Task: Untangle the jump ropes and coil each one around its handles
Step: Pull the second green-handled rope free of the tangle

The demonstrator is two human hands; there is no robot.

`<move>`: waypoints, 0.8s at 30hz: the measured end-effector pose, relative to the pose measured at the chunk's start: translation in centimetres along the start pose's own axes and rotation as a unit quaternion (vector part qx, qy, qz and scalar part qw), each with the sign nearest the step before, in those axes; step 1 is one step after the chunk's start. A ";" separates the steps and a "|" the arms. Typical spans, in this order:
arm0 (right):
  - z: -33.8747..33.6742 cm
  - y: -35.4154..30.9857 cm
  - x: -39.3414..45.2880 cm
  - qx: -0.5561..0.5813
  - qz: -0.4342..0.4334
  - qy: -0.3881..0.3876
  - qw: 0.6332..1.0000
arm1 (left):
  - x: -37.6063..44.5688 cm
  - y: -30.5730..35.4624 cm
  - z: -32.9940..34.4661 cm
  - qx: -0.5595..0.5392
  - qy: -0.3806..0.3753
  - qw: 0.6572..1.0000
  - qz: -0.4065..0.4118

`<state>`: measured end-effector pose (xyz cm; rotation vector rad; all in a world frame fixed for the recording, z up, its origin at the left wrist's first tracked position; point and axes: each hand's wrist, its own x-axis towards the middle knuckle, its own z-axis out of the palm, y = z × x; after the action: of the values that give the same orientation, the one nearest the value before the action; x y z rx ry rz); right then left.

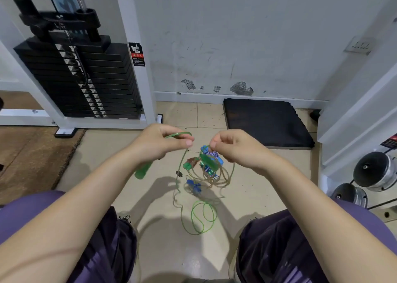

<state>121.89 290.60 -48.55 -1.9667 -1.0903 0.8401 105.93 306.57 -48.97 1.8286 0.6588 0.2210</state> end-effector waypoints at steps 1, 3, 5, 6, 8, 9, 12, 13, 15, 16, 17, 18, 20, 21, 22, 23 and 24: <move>0.1 -0.4 -0.1 0.033 -0.011 -0.005 0.999 | -0.1 0.0 0.6 0.008 -0.019 1.000 0.011; 0.1 -1.1 -0.4 0.087 -0.035 -0.011 0.996 | -0.2 0.3 1.5 0.023 -0.059 0.998 0.017; 0.0 -1.7 -0.6 0.126 -0.054 0.001 0.991 | -0.1 0.2 1.9 0.030 -0.087 0.996 0.016; -0.1 -1.7 -0.6 0.142 -0.058 0.012 0.988 | -0.2 0.4 1.9 0.033 -0.096 0.995 0.009; -0.3 -1.4 -0.5 0.165 -0.060 0.029 0.984 | -0.3 0.4 1.5 0.026 -0.110 0.994 0.003; -0.5 -1.1 -0.4 0.163 -0.056 0.031 0.984 | -0.3 0.5 1.4 0.013 -0.110 0.994 0.001; -0.9 -0.2 -0.2 0.091 -0.024 0.000 0.996 | -0.1 0.3 1.0 -0.044 -0.091 0.995 0.002; -0.9 0.0 -0.2 0.054 -0.005 -0.021 0.998 | 0.1 0.1 1.0 -0.057 -0.083 0.995 0.004; -0.7 0.3 -0.3 -0.014 0.034 -0.068 0.997 | 0.4 -0.2 1.0 -0.066 -0.073 0.995 0.009; -0.5 0.3 -0.3 -0.035 0.049 -0.089 0.994 | 0.5 -0.3 1.1 -0.066 -0.073 0.995 0.011; -0.3 0.3 -0.4 -0.045 0.057 -0.105 0.992 | 0.6 -0.5 1.1 -0.065 -0.076 0.995 0.014; -0.2 0.2 -0.4 -0.044 0.057 -0.116 0.991 | 0.6 -0.6 1.2 -0.064 -0.083 0.994 0.016; -0.1 0.1 -0.5 -0.023 0.039 -0.125 0.991 | 0.7 -0.8 1.2 -0.063 -0.103 0.992 0.023; -0.2 0.0 -0.5 -0.004 0.024 -0.128 0.992 | 0.7 -1.0 1.2 -0.060 -0.116 0.991 0.027; -0.2 -0.1 -0.6 0.018 0.006 -0.129 0.991 | 0.7 -1.0 1.3 -0.059 -0.130 0.989 0.029; -0.3 -0.3 -0.6 0.042 -0.011 -0.127 0.991 | 0.6 -1.0 1.4 -0.063 -0.145 0.987 0.027; -0.3 -0.4 -0.6 0.067 -0.025 -0.119 0.990 | 0.5 -1.0 1.5 -0.070 -0.160 0.984 0.023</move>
<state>121.70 290.12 -47.89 -1.7530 -1.1805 1.1120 106.69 305.88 -50.52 1.6955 0.3672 0.0016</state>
